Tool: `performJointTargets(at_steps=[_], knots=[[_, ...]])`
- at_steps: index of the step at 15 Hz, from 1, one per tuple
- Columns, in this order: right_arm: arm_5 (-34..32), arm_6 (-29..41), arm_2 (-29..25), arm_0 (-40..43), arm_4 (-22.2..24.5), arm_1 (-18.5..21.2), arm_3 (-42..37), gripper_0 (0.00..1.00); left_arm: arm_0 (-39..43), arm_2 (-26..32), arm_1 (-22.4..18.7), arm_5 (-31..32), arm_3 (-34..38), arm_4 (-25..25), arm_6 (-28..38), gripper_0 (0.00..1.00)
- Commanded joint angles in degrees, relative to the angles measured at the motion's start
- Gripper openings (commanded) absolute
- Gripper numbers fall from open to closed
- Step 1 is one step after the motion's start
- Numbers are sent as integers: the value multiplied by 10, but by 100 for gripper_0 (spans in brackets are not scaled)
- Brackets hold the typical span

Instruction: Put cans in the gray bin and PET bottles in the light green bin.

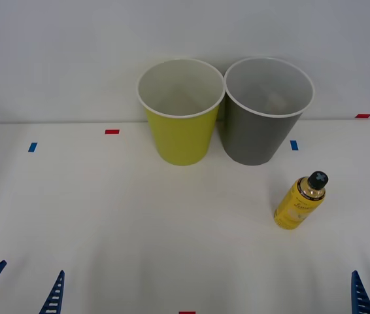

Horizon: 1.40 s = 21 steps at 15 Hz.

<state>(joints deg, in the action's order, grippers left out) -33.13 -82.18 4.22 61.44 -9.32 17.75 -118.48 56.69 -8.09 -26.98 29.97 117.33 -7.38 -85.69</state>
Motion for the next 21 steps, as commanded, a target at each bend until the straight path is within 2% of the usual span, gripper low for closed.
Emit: performJointTargets(at_steps=[1, 21], knots=[[0, 0, 0, 0, 0, 0, 0, 100, 0, 0, 0, 0, 0, 0, 0, 100], [0, 0, 0, 0, 0, 0, 0, 100, 0, 0, 0, 0, 0, 0, 0, 100]])
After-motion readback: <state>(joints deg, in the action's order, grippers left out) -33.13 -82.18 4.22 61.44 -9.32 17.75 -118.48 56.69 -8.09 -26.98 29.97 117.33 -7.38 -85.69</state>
